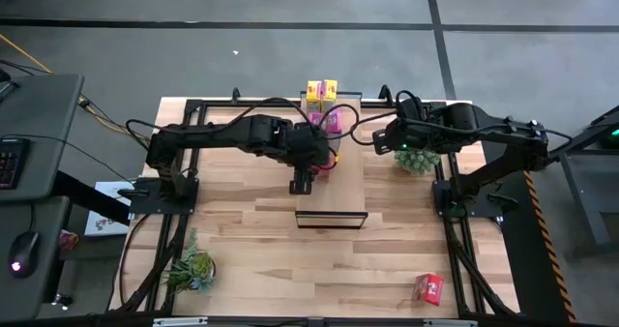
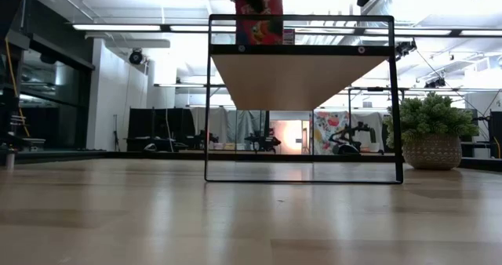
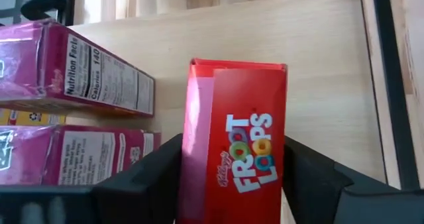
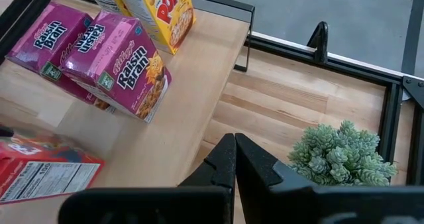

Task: Stack cereal on shelf
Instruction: Put the left red cereal box on the shelf

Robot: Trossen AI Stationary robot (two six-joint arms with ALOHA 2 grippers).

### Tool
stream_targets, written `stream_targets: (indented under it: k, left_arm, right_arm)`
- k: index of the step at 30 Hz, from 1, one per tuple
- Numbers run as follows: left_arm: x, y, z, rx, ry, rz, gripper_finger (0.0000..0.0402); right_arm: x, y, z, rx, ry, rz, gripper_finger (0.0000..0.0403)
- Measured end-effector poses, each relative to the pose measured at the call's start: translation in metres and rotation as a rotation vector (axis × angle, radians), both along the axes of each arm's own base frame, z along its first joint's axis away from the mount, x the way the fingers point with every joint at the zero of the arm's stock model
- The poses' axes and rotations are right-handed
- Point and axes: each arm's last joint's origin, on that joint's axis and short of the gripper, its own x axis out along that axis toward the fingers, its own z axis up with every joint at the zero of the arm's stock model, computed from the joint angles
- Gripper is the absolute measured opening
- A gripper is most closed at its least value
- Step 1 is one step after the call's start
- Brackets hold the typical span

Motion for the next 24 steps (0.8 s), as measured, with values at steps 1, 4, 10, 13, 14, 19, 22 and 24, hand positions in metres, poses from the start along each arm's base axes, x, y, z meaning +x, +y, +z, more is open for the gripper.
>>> stream_targets:
  k: [1,4,10,13,14,19,22,24]
  left_arm:
    - [0.0,0.0,0.0,0.0,0.0,0.0,0.022]
    - [0.0,0.001,0.0,0.0,-0.001,0.002,0.0242]
    - [-0.007,0.007,0.021,0.0,-0.07,0.018,0.0273]
    - [-0.014,0.009,0.04,-0.005,-0.136,0.021,0.0275]
    - [-0.017,0.01,0.046,-0.005,-0.156,0.024,0.0275]
    - [-0.04,0.013,0.073,-0.026,-0.229,0.02,0.0272]
    - [-0.057,0.015,0.087,-0.045,-0.285,0.05,0.0249]
    - [-0.071,0.016,0.093,-0.056,-0.348,0.069,0.0218]
  right_arm:
    - [0.0,0.0,0.0,0.0,0.0,0.0,0.0]
    - [0.0,0.0,0.0,0.0,0.0,0.0,0.0]
    - [0.0,-0.001,0.0,-0.007,-0.001,-0.005,0.0]
    - [0.0,-0.001,0.0,-0.008,-0.001,-0.006,0.0]
    - [0.0,-0.001,0.0,-0.008,-0.002,-0.005,0.0]
    - [0.0,-0.001,0.0,-0.007,-0.007,-0.005,0.0]
    - [0.001,0.001,0.0,0.0,-0.006,0.009,0.0]
    - [0.001,0.004,0.0,0.003,0.001,0.038,0.0]
